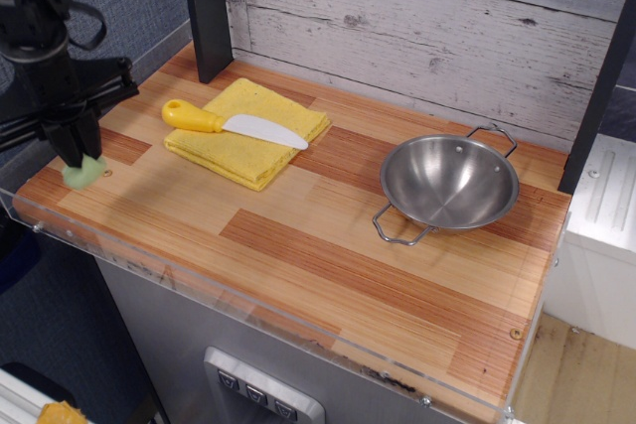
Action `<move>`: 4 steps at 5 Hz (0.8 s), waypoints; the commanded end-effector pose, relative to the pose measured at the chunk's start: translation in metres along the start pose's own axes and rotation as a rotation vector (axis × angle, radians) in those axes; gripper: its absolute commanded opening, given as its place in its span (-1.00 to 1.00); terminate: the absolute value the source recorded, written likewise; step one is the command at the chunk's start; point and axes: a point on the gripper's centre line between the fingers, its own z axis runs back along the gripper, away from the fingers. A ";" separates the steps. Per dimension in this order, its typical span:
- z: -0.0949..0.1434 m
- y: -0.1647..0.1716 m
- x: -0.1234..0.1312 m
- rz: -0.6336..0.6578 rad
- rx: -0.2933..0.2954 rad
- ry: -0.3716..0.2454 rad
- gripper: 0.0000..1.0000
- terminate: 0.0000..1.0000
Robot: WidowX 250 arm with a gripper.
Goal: Place the broccoli at the front left corner of the table
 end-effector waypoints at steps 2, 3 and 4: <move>-0.018 -0.001 0.018 0.000 -0.010 -0.038 -1.00 -1.00; -0.031 -0.001 0.014 -0.010 -0.022 0.003 -1.00 -1.00; -0.030 0.003 0.017 0.029 -0.057 0.023 1.00 -1.00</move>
